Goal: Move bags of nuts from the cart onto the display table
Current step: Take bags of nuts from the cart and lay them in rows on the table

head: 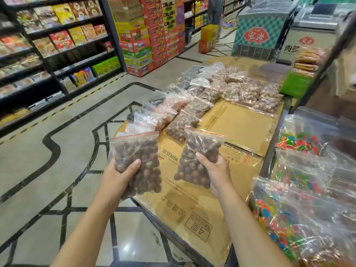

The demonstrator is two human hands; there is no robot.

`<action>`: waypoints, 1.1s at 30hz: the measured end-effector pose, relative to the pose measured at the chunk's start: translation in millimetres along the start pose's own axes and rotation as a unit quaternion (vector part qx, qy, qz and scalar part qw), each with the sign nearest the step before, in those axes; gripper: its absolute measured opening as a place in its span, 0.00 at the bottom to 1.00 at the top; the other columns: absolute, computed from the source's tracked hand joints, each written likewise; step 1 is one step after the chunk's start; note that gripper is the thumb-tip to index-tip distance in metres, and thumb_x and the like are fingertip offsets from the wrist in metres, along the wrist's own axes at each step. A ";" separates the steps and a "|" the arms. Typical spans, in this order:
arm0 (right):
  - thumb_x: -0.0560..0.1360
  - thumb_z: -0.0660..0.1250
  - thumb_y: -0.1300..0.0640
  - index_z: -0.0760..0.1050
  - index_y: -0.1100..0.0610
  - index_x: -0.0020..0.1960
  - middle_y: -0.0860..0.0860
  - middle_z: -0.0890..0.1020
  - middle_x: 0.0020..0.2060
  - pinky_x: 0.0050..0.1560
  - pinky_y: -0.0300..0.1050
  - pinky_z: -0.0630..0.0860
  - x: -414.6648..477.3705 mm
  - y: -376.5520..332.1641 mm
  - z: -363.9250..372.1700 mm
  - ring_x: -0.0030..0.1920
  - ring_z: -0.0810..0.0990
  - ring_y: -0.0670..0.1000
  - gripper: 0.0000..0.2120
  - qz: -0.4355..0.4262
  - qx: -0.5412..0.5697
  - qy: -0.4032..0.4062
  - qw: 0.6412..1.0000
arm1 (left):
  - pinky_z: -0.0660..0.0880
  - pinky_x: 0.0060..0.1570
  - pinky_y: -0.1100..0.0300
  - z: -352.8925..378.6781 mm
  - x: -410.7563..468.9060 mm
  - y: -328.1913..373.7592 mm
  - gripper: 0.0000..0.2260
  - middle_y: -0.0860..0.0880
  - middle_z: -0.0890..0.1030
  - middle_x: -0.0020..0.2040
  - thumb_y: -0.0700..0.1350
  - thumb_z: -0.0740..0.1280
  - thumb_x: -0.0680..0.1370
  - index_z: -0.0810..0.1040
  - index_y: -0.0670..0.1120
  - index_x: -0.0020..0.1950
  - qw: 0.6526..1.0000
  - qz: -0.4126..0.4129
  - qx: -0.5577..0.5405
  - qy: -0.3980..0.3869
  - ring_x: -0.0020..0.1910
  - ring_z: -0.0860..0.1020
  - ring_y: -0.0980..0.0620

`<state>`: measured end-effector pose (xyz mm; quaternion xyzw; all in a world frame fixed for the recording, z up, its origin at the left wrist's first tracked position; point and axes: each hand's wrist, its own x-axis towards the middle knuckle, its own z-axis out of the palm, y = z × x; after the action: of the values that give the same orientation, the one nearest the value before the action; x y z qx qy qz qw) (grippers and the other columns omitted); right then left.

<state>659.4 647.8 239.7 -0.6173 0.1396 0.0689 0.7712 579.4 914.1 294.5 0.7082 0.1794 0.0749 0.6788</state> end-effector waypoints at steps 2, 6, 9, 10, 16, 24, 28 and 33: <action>0.73 0.82 0.51 0.83 0.49 0.58 0.46 0.90 0.50 0.61 0.59 0.84 14.4 5.3 4.0 0.53 0.89 0.52 0.16 0.018 0.002 0.009 1.000 | 0.84 0.53 0.47 3.7 8.9 0.3 0.12 0.49 0.89 0.53 0.45 0.74 0.80 0.82 0.51 0.63 1.000 0.002 0.008 0.003 0.53 0.88 0.46; 0.71 0.83 0.49 0.82 0.49 0.61 0.46 0.90 0.51 0.60 0.62 0.84 39.5 12.7 18.4 0.53 0.89 0.52 0.21 0.048 0.010 0.023 0.999 | 0.84 0.43 0.59 8.6 28.5 -0.7 0.09 0.53 0.90 0.50 0.42 0.74 0.80 0.82 0.51 0.60 1.000 0.005 0.011 0.005 0.49 0.88 0.51; 0.70 0.83 0.47 0.80 0.47 0.63 0.46 0.89 0.54 0.57 0.59 0.85 54.9 18.3 31.8 0.53 0.88 0.52 0.25 0.070 0.014 0.036 0.997 | 0.84 0.43 0.61 6.0 45.3 -3.4 0.10 0.53 0.89 0.51 0.43 0.74 0.80 0.82 0.50 0.61 1.000 0.002 0.022 0.001 0.50 0.88 0.52; 0.70 0.83 0.46 0.79 0.46 0.65 0.46 0.88 0.56 0.56 0.57 0.85 60.9 20.8 36.9 0.54 0.87 0.51 0.27 0.076 0.014 0.039 0.996 | 0.84 0.43 0.61 5.1 51.3 -3.5 0.11 0.52 0.89 0.52 0.43 0.74 0.80 0.82 0.50 0.62 1.000 -0.003 0.018 -0.003 0.51 0.88 0.51; 0.67 0.84 0.44 0.77 0.46 0.66 0.45 0.87 0.55 0.51 0.52 0.85 93.1 34.5 74.1 0.53 0.87 0.50 0.31 0.106 0.020 0.059 0.992 | 0.83 0.41 0.59 -10.9 91.4 -6.5 0.14 0.49 0.89 0.54 0.45 0.75 0.79 0.81 0.51 0.64 0.999 -0.022 0.010 -0.026 0.53 0.88 0.46; 0.64 0.85 0.42 0.75 0.50 0.68 0.48 0.84 0.61 0.59 0.62 0.84 135.4 49.7 124.9 0.59 0.84 0.55 0.38 0.134 0.015 0.080 0.988 | 0.82 0.54 0.48 -43.8 137.2 -9.6 0.18 0.51 0.89 0.56 0.51 0.79 0.75 0.82 0.54 0.63 0.999 -0.039 0.031 -0.023 0.56 0.87 0.49; 0.66 0.85 0.43 0.68 0.54 0.79 0.53 0.79 0.71 0.66 0.59 0.80 154.5 56.3 140.0 0.67 0.80 0.58 0.48 0.137 0.027 0.094 0.986 | 0.83 0.42 0.59 -51.8 147.8 -11.5 0.11 0.54 0.89 0.52 0.44 0.74 0.80 0.83 0.54 0.60 0.998 -0.045 0.027 -0.021 0.50 0.88 0.53; 0.71 0.83 0.44 0.53 0.56 0.86 0.55 0.65 0.82 0.78 0.60 0.66 162.8 68.4 149.5 0.80 0.66 0.60 0.55 0.162 0.008 0.087 0.983 | 0.84 0.45 0.52 -54.4 156.3 -10.9 0.10 0.49 0.89 0.52 0.42 0.74 0.80 0.82 0.52 0.60 0.997 -0.069 0.019 -0.026 0.51 0.88 0.47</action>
<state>814.7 797.8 156.7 -0.5842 0.3049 0.1384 0.7393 703.3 1020.7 265.9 0.7085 0.2117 0.0060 0.6731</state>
